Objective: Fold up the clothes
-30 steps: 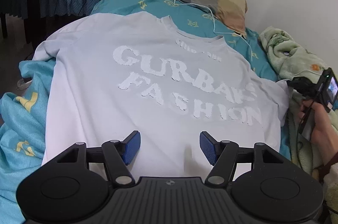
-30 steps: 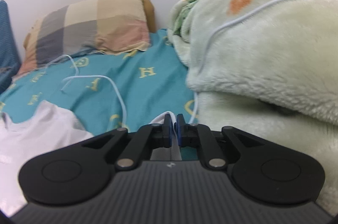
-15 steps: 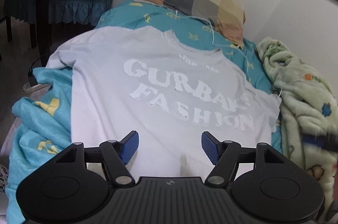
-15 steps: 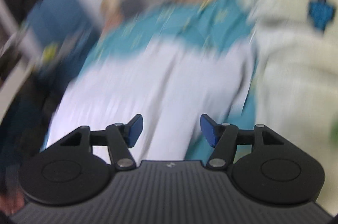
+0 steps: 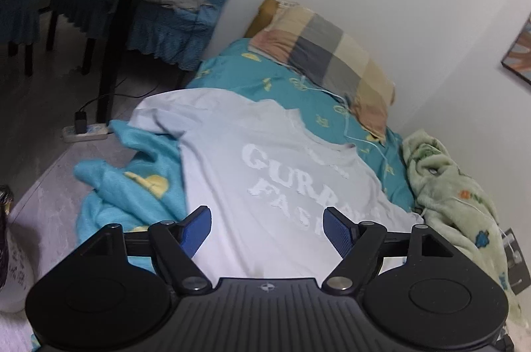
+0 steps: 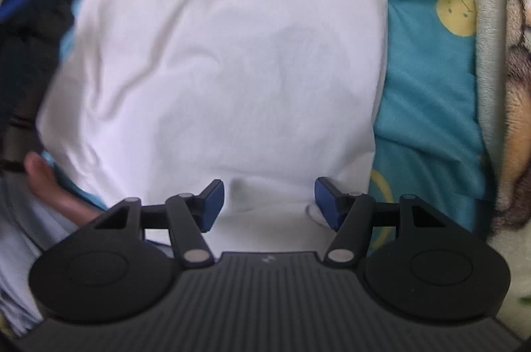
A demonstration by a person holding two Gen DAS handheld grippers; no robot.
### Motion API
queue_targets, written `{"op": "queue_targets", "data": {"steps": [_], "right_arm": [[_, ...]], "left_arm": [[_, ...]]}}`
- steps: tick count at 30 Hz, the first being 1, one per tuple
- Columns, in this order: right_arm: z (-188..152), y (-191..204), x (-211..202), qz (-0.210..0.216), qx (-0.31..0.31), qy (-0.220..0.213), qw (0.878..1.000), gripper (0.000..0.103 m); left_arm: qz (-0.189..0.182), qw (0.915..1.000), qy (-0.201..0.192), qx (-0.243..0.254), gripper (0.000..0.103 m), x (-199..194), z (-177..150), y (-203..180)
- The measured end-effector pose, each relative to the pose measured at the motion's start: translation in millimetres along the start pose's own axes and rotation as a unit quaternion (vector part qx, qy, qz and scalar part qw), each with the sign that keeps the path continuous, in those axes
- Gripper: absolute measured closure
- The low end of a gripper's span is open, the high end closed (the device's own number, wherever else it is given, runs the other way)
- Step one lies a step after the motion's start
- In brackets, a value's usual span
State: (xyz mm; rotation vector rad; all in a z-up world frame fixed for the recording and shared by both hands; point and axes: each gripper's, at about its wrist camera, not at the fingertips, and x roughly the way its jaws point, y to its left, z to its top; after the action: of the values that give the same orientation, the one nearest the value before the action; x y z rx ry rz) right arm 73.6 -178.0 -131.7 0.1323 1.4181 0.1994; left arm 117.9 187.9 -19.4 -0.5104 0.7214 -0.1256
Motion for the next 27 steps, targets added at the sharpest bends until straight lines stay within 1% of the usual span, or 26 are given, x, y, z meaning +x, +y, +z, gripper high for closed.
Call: {"op": "queue_targets", "data": {"steps": [3,5,10,11,12,13,14,15,16,18,20,22,24,25,27], "right_arm": [[-1,9,3,-0.042,-0.019,0.015,0.999,0.041],[-5,14,5,-0.043,-0.024,0.026,0.998,0.041],[-13,21,4,-0.036,-0.033,0.046,0.998,0.041],[-15,24,2,-0.038,-0.043,0.049,0.997,0.054],[-16,28,0,-0.04,-0.054,0.053,0.996,0.062],[-18,32,-2,-0.042,-0.064,0.057,0.995,0.078],[-19,35,-5,-0.041,-0.074,0.059,0.995,0.085],[-20,37,-11,-0.033,-0.081,0.058,0.994,0.087],[-20,39,-16,-0.025,-0.089,0.057,0.994,0.092],[-20,37,-26,-0.011,-0.095,0.052,0.994,0.093],[-22,29,-33,0.0,-0.093,0.045,0.995,0.094],[-30,15,-27,0.0,-0.08,0.047,0.996,0.094],[-34,5,-28,0.011,-0.067,0.024,0.997,0.093],[-36,0,-28,0.017,-0.06,0.013,0.998,0.091],[-38,-9,-37,0.033,-0.036,-0.024,0.999,0.091]], "left_arm": [[0.004,0.9998,0.006,-0.019,0.027,-2,2,12],[0.002,0.9996,0.011,-0.027,0.027,-2,2,16],[0.004,0.9997,0.021,-0.008,0.026,2,-2,8],[0.005,0.9997,0.024,-0.007,0.026,4,-4,8],[0.005,0.9996,0.028,-0.006,0.026,5,-5,8],[0.005,0.9995,0.032,-0.005,0.026,6,-5,9],[0.005,0.9994,0.035,-0.005,0.027,7,-6,9],[0.004,0.9993,0.037,-0.005,0.027,7,-6,10],[0.003,0.9992,0.039,-0.006,0.027,8,-6,11],[0.004,0.999,0.044,-0.011,0.026,9,-6,14],[0.013,0.9984,0.055,-0.009,0.026,12,-8,16],[0.022,0.9975,0.066,-0.007,0.026,15,-9,19],[0.039,0.9954,0.087,0.0,0.026,18,-13,22],[0.046,0.994,0.099,0.005,0.026,19,-15,24],[0.049,0.9911,0.122,0.014,0.026,18,-19,27]]}}
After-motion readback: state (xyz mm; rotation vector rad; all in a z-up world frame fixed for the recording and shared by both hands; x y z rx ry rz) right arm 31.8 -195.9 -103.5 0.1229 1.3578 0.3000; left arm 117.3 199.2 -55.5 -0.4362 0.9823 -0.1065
